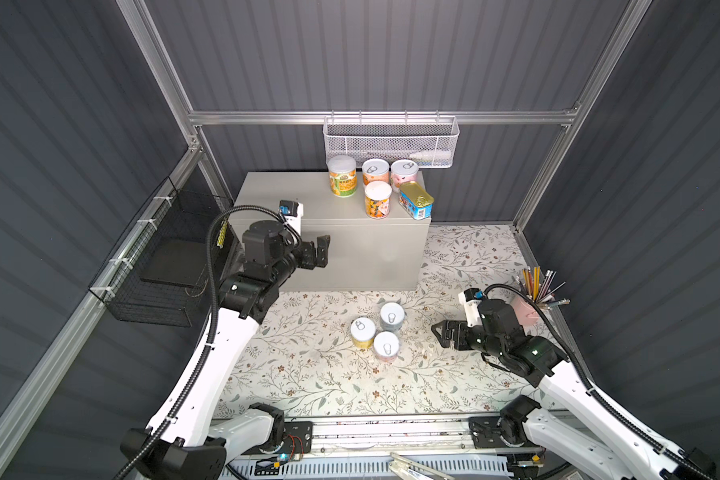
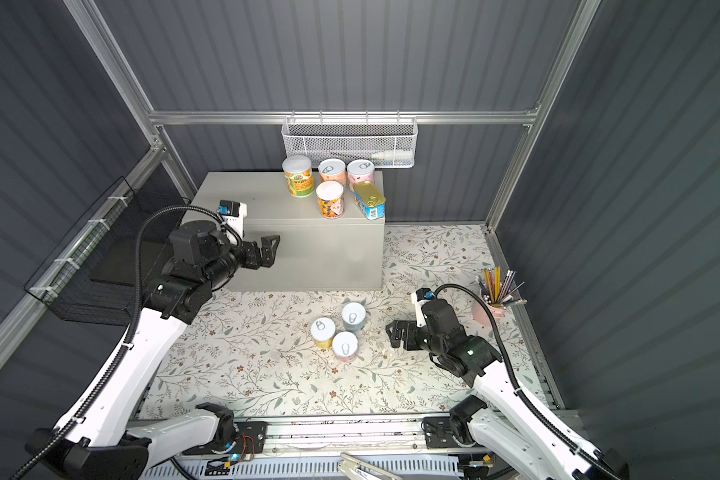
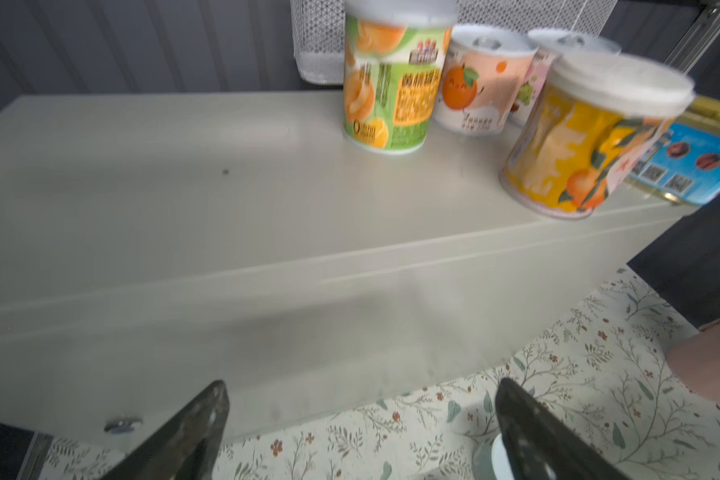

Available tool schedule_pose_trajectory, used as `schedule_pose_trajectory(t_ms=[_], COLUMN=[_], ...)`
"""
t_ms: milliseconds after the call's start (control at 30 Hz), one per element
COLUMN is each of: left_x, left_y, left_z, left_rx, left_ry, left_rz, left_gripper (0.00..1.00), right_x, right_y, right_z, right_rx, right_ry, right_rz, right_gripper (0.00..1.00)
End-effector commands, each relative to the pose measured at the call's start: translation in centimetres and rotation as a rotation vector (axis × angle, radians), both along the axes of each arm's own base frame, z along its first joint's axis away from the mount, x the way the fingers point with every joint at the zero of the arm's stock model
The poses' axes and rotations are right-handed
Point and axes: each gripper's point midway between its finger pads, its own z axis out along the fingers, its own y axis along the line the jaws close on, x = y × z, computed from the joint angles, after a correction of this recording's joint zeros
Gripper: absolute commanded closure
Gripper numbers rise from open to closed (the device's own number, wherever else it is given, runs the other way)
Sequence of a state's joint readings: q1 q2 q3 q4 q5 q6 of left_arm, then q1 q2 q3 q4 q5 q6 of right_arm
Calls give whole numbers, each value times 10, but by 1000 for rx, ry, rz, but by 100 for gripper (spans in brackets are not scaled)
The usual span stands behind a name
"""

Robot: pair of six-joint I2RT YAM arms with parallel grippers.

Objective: Place and organize the canned foods onto the counter
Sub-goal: 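Open and lower the left gripper while the right gripper approaches the cans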

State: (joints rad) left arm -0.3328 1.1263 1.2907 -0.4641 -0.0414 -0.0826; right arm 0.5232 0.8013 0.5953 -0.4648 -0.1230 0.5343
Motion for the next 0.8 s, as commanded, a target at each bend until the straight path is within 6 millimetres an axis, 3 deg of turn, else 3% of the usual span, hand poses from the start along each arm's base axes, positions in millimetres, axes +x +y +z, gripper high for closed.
schedule_pose_trajectory(t_ms=[0, 133, 300, 433, 567, 767], left_x=[-19, -37, -49, -53, -55, -49], left_y=[8, 11, 14, 23, 17, 9], left_z=[-23, -56, -94, -110, -117, -131], left_rx=[-19, -41, -68, -126, -184, -177], left_ry=[73, 142, 209, 220, 204, 268], left_rz=[22, 23, 46, 120, 98, 80], left_gripper=[0, 0, 0, 0, 0, 0], right_x=[2, 6, -1, -11, -15, -18], right_y=[14, 28, 48, 71, 93, 110], right_z=[-1, 0, -2, -11, -21, -36], right_rx=[120, 154, 31, -25, -91, -161], right_ry=[30, 54, 54, 78, 92, 124], right_rz=[-15, -22, 32, 109, 182, 257], right_gripper=[1, 1, 1, 1, 1, 1])
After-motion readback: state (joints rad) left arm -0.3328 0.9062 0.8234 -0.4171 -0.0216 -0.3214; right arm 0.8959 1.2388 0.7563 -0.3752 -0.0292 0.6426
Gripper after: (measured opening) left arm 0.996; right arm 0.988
